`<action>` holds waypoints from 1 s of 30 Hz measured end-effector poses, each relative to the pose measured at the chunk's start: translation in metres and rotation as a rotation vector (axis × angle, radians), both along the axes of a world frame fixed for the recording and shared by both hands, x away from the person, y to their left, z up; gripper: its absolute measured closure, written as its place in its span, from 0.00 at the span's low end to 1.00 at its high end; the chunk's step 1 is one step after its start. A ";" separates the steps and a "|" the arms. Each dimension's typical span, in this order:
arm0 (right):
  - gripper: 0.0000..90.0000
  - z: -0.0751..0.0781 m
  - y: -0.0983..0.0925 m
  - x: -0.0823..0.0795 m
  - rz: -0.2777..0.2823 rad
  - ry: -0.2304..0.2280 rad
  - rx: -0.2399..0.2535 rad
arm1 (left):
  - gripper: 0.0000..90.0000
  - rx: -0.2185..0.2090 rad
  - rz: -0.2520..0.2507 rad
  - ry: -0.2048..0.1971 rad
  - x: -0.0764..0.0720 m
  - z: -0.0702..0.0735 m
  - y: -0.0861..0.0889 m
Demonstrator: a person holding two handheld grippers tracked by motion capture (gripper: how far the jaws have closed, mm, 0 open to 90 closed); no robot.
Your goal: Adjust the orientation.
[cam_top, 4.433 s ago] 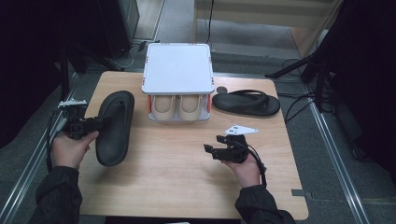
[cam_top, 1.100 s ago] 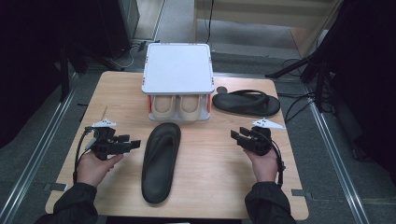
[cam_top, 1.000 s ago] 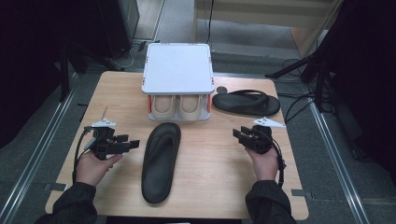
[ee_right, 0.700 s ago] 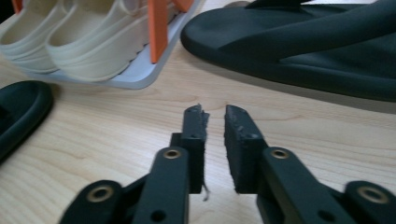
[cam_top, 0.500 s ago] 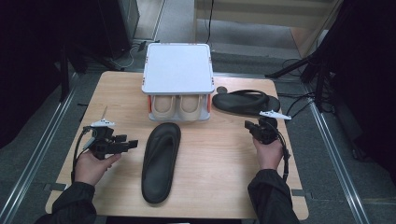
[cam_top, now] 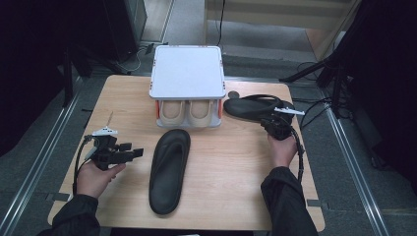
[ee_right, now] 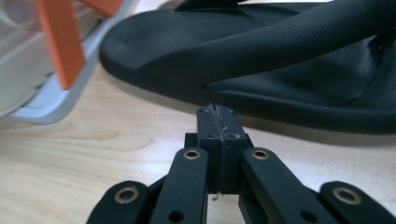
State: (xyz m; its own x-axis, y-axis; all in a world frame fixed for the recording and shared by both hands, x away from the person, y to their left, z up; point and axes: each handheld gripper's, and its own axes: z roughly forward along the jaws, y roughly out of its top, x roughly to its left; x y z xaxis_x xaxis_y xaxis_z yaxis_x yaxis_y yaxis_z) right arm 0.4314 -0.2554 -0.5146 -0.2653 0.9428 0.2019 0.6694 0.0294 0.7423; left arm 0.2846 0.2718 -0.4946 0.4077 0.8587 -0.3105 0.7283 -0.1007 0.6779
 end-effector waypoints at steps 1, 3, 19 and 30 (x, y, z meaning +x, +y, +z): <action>1.00 -0.001 0.000 0.003 -0.003 0.002 0.004 | 0.41 -0.001 -0.001 0.007 -0.001 0.000 0.001; 1.00 -0.004 -0.001 0.008 -0.013 0.016 0.006 | 0.41 0.001 0.010 0.004 -0.002 -0.001 0.003; 1.00 -0.011 -0.012 0.028 -0.074 0.050 -0.014 | 0.42 0.011 0.058 0.008 -0.009 -0.003 0.015; 1.00 -0.010 -0.023 0.040 -0.104 0.047 -0.002 | 0.42 0.010 0.083 0.010 -0.015 -0.004 0.021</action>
State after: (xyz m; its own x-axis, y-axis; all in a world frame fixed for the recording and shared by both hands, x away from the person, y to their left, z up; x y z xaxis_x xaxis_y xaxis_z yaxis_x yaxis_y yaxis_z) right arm 0.4712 -0.2781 -0.5250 -0.1565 0.9651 0.2101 0.7030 -0.0406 0.7100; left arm 0.2697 0.2924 -0.4988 0.3319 0.8926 -0.3052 0.7413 -0.0467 0.6695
